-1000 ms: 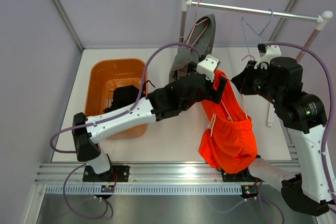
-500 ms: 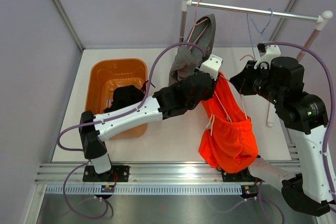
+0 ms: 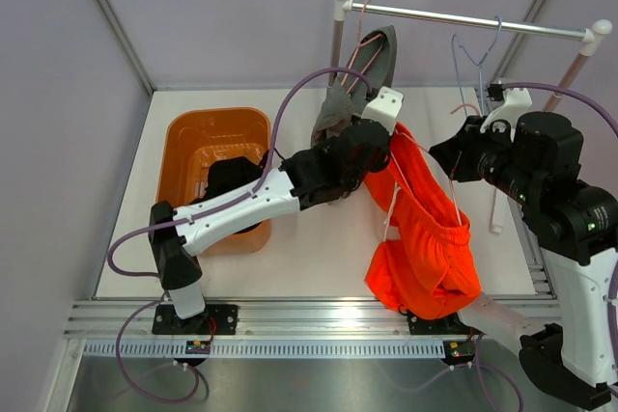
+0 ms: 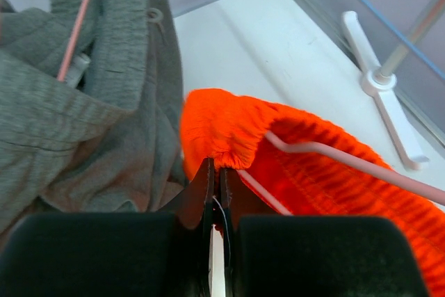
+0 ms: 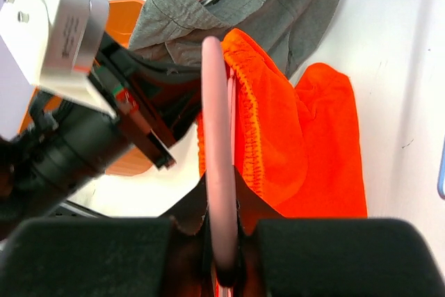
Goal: Remove the shorts from the hanger
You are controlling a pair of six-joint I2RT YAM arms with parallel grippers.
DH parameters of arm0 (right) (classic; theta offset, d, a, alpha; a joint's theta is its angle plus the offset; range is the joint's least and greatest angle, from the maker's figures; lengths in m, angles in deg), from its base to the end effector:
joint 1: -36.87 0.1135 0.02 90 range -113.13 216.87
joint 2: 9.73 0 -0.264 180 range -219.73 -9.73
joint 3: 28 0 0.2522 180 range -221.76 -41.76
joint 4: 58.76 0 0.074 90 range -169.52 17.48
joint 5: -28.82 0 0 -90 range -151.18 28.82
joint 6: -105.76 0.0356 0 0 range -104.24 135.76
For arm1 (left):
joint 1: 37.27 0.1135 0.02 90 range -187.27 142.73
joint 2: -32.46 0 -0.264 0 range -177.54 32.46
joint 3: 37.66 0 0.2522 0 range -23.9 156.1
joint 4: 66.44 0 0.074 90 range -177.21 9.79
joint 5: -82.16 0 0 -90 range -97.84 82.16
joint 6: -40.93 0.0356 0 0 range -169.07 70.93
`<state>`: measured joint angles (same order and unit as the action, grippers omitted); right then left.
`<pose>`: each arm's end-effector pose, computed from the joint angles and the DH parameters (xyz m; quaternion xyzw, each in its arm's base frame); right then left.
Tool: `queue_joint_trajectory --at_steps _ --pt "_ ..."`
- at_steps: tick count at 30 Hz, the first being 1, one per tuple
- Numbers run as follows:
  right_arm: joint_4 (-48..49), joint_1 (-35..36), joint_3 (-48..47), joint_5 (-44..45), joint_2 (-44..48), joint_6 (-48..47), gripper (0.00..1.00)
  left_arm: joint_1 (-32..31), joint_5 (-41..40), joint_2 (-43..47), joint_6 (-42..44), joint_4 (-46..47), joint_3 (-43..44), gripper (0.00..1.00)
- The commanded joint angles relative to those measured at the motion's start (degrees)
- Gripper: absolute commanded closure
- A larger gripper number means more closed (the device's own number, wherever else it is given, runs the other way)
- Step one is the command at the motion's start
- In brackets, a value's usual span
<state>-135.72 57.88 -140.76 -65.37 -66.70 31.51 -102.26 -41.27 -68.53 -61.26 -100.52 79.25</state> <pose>0.1111 0.0455 0.5039 -0.0585 0.8226 0.2067 0.5265 0.1917 -0.3645 0.4095 0.1937 0.7698 -0.1684 0.5845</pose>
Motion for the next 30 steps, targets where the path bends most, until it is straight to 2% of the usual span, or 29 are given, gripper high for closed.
queue_joint_trajectory --at_steps 1,11,15,21,24,27,30 --pt "-0.34 0.60 -2.95 -4.51 2.30 -0.45 1.00 3.11 -6.12 0.97 1.46 0.98 3.54 1.00" --pt "-1.93 0.52 -3.22 -10.66 4.32 -1.16 1.00 9.44 -1.91 -2.01 2.25 -0.25 8.29 1.00" --pt "-1.58 0.52 -3.48 -9.88 5.11 -0.98 1.00 10.06 1.60 -3.51 2.52 -0.51 8.73 1.00" --pt "0.44 0.52 -4.53 -3.91 5.64 0.07 1.00 9.80 7.66 -1.06 0.15 1.50 0.85 1.00" --pt "1.41 0.52 -4.10 1.71 5.38 0.60 1.00 7.00 8.74 3.33 1.36 6.05 -5.91 1.00" --pt "3.25 0.52 -2.17 6.64 5.38 0.60 1.00 1.55 9.43 9.13 4.70 9.67 -11.29 1.00" --pt "5.63 0.60 -0.41 10.15 5.12 0.69 1.00 -4.51 13.11 13.53 8.22 8.55 -12.45 1.00"
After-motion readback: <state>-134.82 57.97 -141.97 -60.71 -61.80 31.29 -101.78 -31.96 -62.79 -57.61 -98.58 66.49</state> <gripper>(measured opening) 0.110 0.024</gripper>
